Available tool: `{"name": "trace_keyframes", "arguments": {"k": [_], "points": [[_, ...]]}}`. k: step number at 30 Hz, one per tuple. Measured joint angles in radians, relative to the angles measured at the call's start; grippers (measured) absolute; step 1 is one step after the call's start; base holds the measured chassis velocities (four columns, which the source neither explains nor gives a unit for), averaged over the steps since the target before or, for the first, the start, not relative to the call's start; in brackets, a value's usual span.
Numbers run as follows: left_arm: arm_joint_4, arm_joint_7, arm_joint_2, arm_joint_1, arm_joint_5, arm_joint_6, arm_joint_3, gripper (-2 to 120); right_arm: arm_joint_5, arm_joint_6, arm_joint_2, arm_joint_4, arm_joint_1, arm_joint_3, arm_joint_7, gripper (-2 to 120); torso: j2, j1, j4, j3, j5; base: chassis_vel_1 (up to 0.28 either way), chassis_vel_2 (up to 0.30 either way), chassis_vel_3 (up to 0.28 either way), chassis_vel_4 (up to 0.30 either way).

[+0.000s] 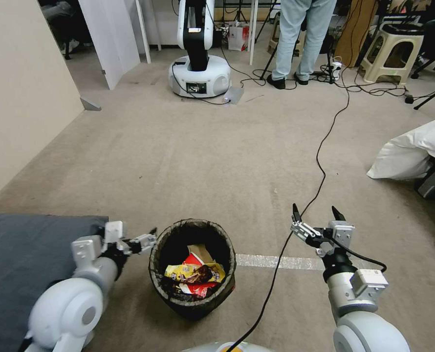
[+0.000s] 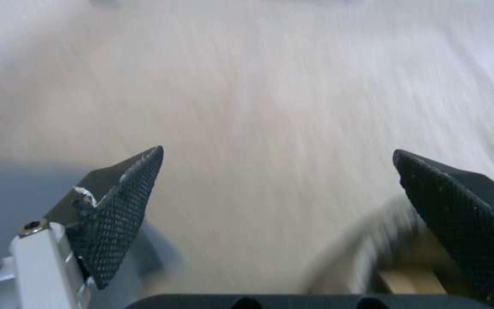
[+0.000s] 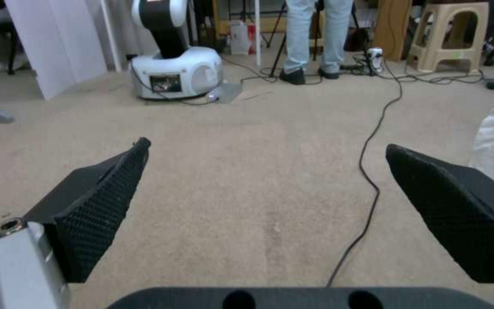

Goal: Pick up the trash bin, then pick up the garbage from the floor and place it into the trash bin.

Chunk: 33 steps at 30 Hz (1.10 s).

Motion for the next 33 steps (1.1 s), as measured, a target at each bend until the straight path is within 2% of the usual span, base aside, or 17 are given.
{"name": "trace_keyframes", "arguments": {"k": [3,4,7,9,11,13,16,17,20,24,33], "points": [[-0.044,0.005,-0.071,0.051,0.140,-0.202,-0.007,100,-0.025,0.006,0.010,0.020,-0.020,0.014,-0.003,100,0.000,0.000,0.0000,0.000,0.0002,0.000,0.000,0.000,0.000],[-0.044,0.005,-0.071,0.051,0.140,-0.202,-0.007,100,-0.025,0.006,0.010,0.020,-0.020,0.014,-0.003,100,0.000,0.000,0.0000,0.000,0.0002,0.000,0.000,0.000,0.000],[-0.076,0.016,-0.149,0.108,0.255,-0.306,-0.011,100,-0.047,0.029,0.019,0.044,-0.054,0.038,-0.003,100,0.000,0.000,-0.0001,0.000,0.0002,0.000,0.000,0.000,0.000],[-0.076,0.016,-0.149,0.108,0.255,-0.306,-0.011,100,-0.047,0.029,0.019,0.044,-0.054,0.038,-0.003,100,0.000,0.000,-0.0001,0.000,0.0002,0.000,0.000,0.000,0.000],[-0.100,0.023,-0.204,0.173,0.355,-0.378,-0.015,100,-0.059,0.074,0.018,0.065,-0.104,0.059,-0.003,100,0.000,0.000,-0.0002,0.000,-0.0001,0.000,0.000,0.000,0.000],[-0.103,0.024,-0.208,0.182,0.364,-0.385,-0.016,100,-0.060,0.079,0.018,0.067,-0.110,0.061,-0.003,100,0.000,0.000,0.0000,0.000,-0.0002,0.000,0.000,0.000,0.000],[-0.132,0.026,-0.228,0.272,0.438,-0.489,-0.019,100,-0.082,0.152,0.014,0.091,-0.178,0.068,0.001,100,0.000,0.000,0.0001,0.000,0.0002,0.000,0.000,0.000,0.000],[-0.132,0.026,-0.228,0.272,0.438,-0.489,-0.019,100,-0.082,0.152,0.014,0.091,-0.178,0.068,0.001,100,0.000,0.000,0.0001,0.000,0.0002,0.000,0.000,0.000,0.000],[-0.134,0.002,-0.227,0.318,0.453,-0.565,-0.011,100,-0.114,0.203,0.025,0.099,-0.219,0.068,0.010,100,0.000,0.000,0.0000,0.000,0.0001,0.000,0.000,0.000,0.000],[-0.134,-0.006,-0.227,0.346,0.458,-0.610,-0.003,100,-0.143,0.248,0.041,0.107,-0.261,0.068,0.013,100,0.000,0.000,0.0000,0.000,0.0001,0.000,0.000,0.000,0.000],[-0.134,-0.005,-0.224,0.349,0.451,-0.607,-0.002,100,-0.168,0.258,0.051,0.108,-0.278,0.064,0.025,100,0.000,0.000,0.0000,0.000,0.0001,0.000,0.000,0.000,0.000]]}}
